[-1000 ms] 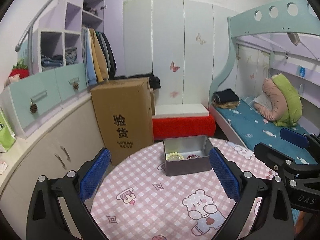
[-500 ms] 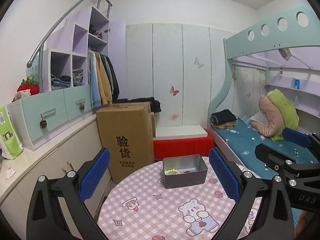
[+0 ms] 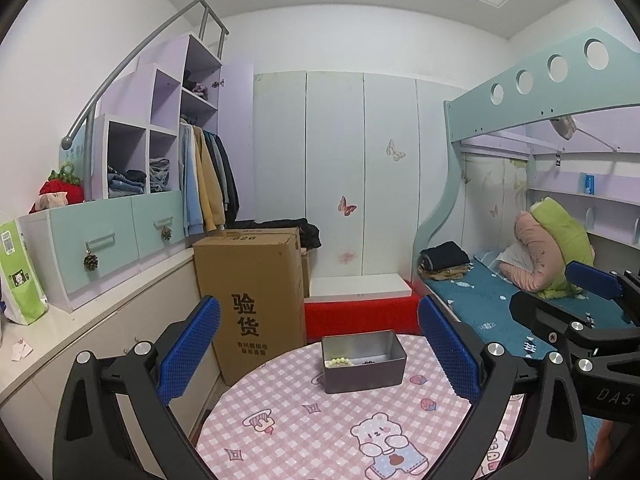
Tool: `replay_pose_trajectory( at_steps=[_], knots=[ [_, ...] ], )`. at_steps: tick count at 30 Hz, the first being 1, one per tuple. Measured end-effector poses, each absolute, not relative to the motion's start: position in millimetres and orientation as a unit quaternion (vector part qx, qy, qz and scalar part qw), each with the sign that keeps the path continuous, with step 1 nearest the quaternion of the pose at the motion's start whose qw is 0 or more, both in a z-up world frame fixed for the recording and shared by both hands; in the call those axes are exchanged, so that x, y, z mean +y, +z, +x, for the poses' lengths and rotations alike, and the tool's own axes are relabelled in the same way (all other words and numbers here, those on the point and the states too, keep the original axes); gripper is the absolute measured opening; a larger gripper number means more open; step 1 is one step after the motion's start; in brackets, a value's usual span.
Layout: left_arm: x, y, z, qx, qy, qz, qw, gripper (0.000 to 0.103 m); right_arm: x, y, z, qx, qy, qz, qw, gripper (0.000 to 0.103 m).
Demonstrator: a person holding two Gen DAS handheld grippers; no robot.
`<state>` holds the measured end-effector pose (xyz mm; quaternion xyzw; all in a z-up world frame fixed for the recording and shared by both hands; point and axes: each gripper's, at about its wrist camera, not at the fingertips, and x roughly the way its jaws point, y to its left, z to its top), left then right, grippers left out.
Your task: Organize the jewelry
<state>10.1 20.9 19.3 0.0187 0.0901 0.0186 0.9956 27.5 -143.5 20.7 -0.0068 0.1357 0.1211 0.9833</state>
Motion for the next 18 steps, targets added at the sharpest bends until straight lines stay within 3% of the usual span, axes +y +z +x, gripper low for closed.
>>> replay_pose_trajectory(
  at_steps=[18],
  knots=[
    [17.6,18.6,10.8,0.085,0.015,0.017,0.996,0.096,-147.9,22.2,25.3,0.132,0.117,-0.007,0.984,0.089]
  ],
)
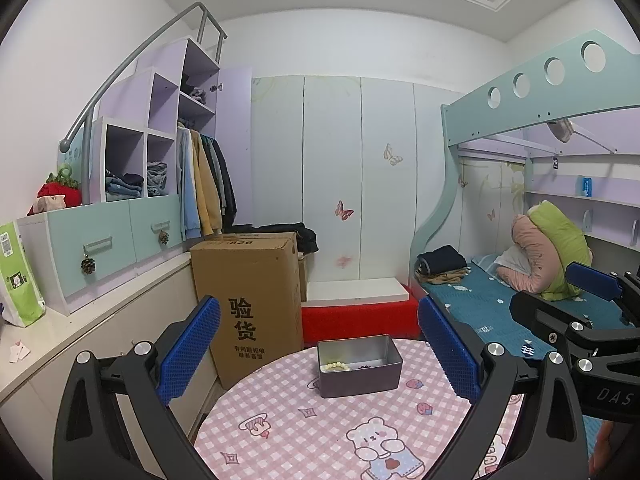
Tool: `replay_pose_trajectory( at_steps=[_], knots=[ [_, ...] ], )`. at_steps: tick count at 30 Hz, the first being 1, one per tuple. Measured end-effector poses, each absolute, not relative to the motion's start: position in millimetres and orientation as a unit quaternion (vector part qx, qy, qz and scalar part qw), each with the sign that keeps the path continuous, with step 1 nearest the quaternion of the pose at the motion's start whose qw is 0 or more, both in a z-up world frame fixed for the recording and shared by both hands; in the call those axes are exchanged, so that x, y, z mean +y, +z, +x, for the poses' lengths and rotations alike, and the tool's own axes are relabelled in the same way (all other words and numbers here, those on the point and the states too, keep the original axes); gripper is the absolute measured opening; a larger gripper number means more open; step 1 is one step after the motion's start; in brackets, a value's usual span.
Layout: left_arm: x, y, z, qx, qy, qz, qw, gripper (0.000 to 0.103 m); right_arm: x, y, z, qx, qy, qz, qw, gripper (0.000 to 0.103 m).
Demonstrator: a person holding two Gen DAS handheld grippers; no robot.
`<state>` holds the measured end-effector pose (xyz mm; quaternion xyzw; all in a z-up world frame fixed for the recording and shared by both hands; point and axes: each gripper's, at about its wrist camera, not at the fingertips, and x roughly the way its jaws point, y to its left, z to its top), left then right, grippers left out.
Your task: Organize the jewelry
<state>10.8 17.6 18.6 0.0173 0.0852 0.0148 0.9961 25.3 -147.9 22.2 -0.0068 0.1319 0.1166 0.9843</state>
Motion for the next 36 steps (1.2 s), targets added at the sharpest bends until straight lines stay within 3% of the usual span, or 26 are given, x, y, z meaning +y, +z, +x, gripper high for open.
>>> replay_pose_trajectory(
  at_steps=[36],
  knots=[
    [19.3,17.7,24.0,0.093,0.008,0.014,0.996,0.096,-152.2,15.6,30.2,0.138,0.115,-0.003,0.984,0.089]
  ],
)
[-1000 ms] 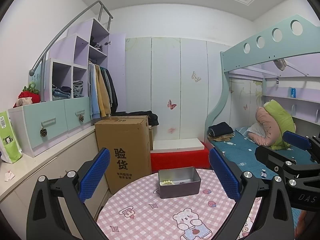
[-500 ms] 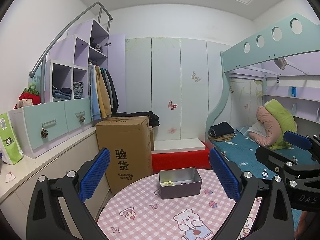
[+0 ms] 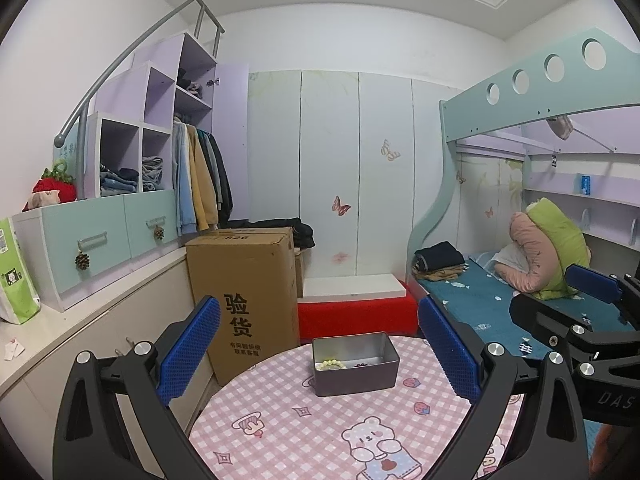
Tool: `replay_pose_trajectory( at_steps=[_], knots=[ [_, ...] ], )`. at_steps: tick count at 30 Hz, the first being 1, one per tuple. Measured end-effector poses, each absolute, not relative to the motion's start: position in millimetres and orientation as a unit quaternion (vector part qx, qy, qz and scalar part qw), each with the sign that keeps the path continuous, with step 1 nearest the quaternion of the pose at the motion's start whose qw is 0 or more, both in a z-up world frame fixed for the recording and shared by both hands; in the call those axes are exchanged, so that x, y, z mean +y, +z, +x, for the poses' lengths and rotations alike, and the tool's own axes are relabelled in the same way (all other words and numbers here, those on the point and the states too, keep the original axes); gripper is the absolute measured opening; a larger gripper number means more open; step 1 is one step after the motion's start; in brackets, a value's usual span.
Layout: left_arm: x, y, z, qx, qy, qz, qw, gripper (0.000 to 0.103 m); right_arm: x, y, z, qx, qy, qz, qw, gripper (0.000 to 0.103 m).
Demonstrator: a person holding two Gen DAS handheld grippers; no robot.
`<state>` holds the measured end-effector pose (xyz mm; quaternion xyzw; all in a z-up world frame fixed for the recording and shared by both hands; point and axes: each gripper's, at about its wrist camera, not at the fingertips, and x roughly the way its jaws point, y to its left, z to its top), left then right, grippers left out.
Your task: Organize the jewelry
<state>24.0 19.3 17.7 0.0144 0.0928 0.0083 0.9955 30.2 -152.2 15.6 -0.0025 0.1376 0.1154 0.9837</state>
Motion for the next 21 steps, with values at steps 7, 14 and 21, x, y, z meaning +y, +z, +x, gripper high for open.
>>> replay_pose_trajectory(
  at_steps=[7,14,21],
  knots=[
    [18.6,17.6,23.3,0.093,0.009,0.015,0.996,0.096,-152.4,15.9,30.4,0.138,0.116,-0.002,0.984,0.089],
    [20.0,16.5,24.8,0.091,0.008,0.014,0.996,0.096,-151.7,14.7,31.3,0.137,0.116,-0.003,0.984,0.089],
    [19.2,16.6,23.9,0.091,0.008,0.015,0.996,0.096,-151.1,15.3,31.0,0.137,0.116,-0.003,0.984,0.089]
  ],
)
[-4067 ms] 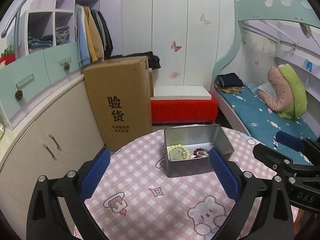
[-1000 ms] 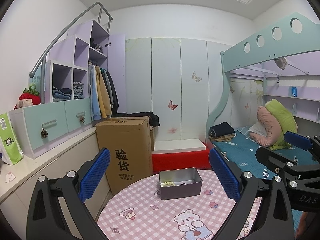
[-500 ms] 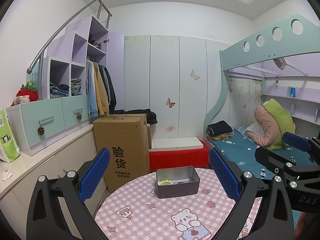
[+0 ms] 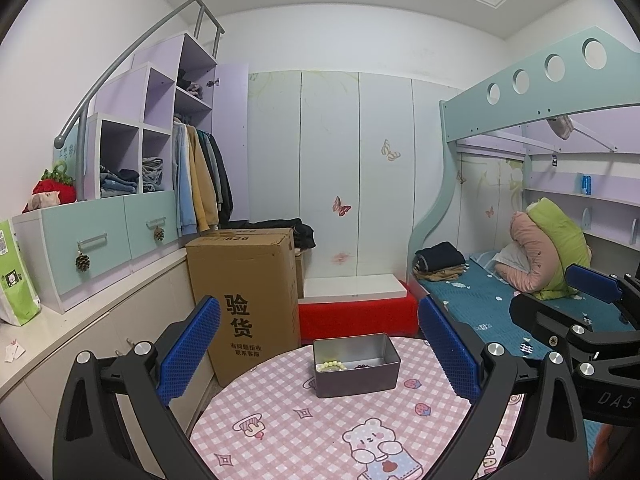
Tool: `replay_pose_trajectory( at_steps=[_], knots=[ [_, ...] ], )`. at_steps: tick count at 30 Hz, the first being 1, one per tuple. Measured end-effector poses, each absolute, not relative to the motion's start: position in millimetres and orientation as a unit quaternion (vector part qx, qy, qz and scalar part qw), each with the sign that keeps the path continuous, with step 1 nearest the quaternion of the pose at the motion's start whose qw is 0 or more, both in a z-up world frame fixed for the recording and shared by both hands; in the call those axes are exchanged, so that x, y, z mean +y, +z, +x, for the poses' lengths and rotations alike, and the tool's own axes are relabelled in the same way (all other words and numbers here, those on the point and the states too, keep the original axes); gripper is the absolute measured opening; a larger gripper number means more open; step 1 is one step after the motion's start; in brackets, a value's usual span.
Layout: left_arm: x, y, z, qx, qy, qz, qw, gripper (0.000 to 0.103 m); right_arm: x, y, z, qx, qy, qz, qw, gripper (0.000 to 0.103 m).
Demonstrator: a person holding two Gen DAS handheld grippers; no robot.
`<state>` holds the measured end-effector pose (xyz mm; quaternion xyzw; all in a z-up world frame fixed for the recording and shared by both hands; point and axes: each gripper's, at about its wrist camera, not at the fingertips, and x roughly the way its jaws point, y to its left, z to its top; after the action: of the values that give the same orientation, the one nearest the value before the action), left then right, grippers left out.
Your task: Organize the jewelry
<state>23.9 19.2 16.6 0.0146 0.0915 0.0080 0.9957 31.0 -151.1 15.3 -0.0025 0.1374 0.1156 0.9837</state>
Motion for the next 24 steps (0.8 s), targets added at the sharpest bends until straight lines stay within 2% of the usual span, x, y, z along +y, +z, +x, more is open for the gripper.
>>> replay_pose_trajectory(
  at_steps=[24],
  knots=[
    [20.5,16.2,25.6,0.091,0.008,0.016,0.996,0.096,-151.5,15.7,31.2,0.138,0.115,-0.002,0.984,0.089]
  ],
)
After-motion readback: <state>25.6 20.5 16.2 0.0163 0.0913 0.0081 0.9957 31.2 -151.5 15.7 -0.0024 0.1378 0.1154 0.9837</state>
